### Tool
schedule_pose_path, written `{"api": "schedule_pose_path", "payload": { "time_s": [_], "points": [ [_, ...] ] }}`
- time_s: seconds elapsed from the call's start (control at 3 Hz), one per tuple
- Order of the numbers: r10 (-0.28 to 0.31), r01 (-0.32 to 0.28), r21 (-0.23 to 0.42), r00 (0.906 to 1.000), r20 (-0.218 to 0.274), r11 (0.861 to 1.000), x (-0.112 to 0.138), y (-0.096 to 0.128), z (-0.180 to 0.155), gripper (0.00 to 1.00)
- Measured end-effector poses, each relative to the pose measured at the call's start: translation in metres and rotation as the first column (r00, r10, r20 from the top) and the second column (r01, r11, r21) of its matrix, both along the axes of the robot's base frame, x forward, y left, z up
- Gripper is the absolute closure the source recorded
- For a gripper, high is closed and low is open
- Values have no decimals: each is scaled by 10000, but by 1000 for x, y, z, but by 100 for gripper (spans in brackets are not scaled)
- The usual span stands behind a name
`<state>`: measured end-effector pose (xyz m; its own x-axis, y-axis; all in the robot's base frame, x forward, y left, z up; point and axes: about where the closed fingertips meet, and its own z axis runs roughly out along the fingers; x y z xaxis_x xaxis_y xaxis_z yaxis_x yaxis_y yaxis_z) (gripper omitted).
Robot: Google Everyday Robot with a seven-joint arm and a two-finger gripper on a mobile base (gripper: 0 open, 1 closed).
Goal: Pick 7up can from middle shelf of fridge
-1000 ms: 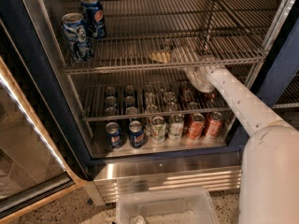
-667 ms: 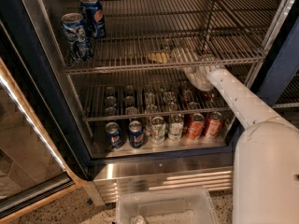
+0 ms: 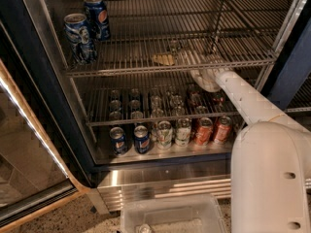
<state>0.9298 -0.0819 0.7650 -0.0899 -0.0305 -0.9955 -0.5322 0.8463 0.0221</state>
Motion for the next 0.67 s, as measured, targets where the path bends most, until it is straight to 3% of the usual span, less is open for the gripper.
{"api": "schedule_pose_path", "payload": {
  "time_s": [0.33, 0.67],
  "points": [
    [-88, 88, -4, 9998, -152, 10000, 6, -2, -6, 0],
    [-169, 179, 237, 9990, -416, 9996, 10, -4, -11, 19]
  ]
}}
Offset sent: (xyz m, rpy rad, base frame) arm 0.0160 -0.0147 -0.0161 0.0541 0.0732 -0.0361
